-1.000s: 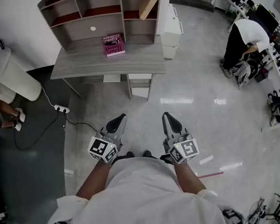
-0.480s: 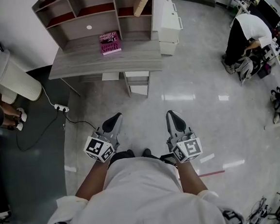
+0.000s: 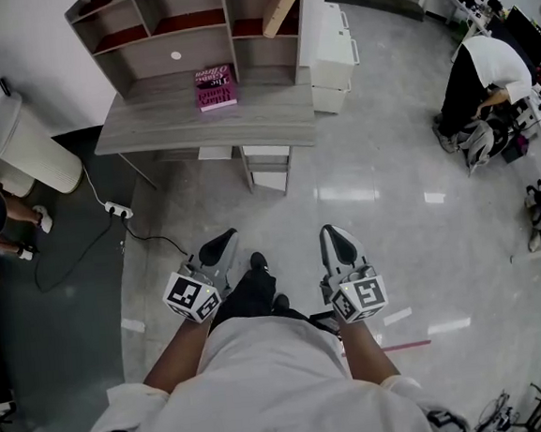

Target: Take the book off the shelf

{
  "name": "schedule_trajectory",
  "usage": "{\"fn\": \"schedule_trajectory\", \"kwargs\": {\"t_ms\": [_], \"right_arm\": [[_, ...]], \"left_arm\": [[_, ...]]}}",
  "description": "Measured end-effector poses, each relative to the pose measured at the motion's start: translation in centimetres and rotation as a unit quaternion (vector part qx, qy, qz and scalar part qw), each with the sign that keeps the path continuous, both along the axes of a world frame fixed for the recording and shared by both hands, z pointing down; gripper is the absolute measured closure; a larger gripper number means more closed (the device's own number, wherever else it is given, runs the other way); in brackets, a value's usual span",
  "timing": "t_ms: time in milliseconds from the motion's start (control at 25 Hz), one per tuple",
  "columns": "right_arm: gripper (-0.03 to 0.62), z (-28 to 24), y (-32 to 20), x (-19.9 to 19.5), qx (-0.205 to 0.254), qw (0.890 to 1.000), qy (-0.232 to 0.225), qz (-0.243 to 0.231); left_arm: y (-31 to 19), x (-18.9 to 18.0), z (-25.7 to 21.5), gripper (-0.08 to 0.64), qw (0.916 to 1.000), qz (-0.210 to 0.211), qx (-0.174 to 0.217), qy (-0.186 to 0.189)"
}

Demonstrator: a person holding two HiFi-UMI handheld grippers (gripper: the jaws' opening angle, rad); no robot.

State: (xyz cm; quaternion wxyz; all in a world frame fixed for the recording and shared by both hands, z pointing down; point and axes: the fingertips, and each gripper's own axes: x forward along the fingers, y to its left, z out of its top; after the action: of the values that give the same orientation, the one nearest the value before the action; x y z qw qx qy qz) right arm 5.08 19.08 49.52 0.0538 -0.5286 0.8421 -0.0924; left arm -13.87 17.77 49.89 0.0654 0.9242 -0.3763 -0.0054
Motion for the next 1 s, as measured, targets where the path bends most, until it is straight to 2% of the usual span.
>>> {"fn": "schedule_trajectory", "kwargs": {"t_ms": [360, 760, 1000], "right_arm": [[0.577, 0.4, -3.7, 0.2, -0.011, 1.000, 0.010, -0.009], [0.577, -0.6, -11.6, -0.8, -0.006, 0.999, 0.020, -0.033], [0.577, -1.4, -17.0, -1.2, -0.005, 1.000, 0.017, -0.022]], "left_arm": [[-4.5, 1.4, 0.6, 0.543, 0.9998, 0.010, -0.012, 0.011], [-12.7, 1.7, -0.3, 0.543, 0.9997, 0.007, -0.005, 0.022], [-18.2, 1.0, -0.9, 0.543, 0.9995, 0.014, -0.001, 0.028]]}}
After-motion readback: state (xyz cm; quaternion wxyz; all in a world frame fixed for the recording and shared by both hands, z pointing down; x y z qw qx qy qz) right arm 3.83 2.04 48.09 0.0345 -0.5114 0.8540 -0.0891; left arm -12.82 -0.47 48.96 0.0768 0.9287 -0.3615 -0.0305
